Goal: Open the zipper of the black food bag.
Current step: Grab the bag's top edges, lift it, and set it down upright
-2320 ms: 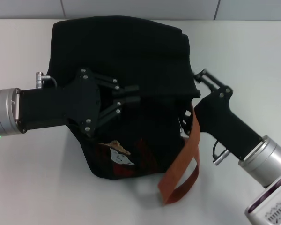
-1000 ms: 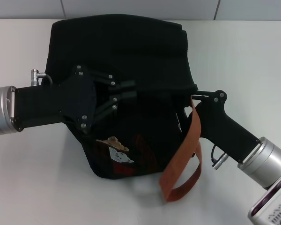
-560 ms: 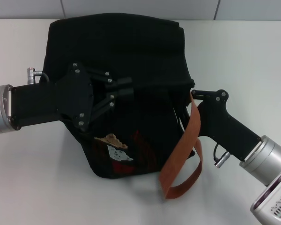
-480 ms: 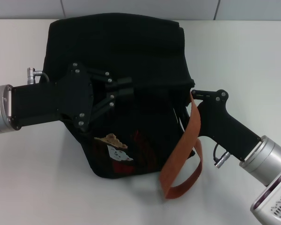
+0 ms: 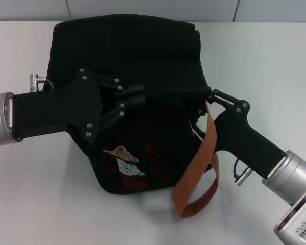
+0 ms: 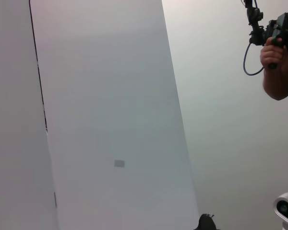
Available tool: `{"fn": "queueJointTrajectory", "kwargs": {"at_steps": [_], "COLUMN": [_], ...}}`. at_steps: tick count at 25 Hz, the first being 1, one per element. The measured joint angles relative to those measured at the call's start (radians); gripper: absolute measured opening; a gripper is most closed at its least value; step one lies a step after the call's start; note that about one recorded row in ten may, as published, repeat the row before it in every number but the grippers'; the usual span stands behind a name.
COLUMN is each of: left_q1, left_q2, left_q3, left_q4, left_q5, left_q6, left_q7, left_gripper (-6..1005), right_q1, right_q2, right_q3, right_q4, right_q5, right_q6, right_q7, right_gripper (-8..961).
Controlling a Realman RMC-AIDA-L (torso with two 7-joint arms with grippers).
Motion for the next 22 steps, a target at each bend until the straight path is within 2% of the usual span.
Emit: {"fn": "queueJointTrajectory", "kwargs": {"at_steps": [3,8,13,22], "left_q1": [0.0,-0.001,-0.008,-0.007], "left_q2": [-0.001,-0.003,-0.003,-0.002], "left_q3": [0.003,0.004,0.005,0.005], "left_q4": [0.0,-0.003,-0.024,-0.025], "left_q5": [0.0,0.0,-0.001,-0.001], "left_q6": [0.0,0.0,0.001,0.003], "left_q7": [0.0,0.0,0.0,0.0], "left_gripper": [96,96,96,96], "right_q1": [0.002,0.018,0.037,0.039], "right_q2": [0.0,0.0,0.0,0.0], "right_q3": [-0.002,-0.002,0.005,0.026], "right_q4": [0.002,0.01,0.045,0.057], "right_q5": [-0.001,-0.001,-0.001,0.006], "right_q6": [0.008,0.01,0.011,0.011], "right_q7": [-0.008,-0.019,-0.074,-0.087], "right_gripper": [333,433,471,466]}}
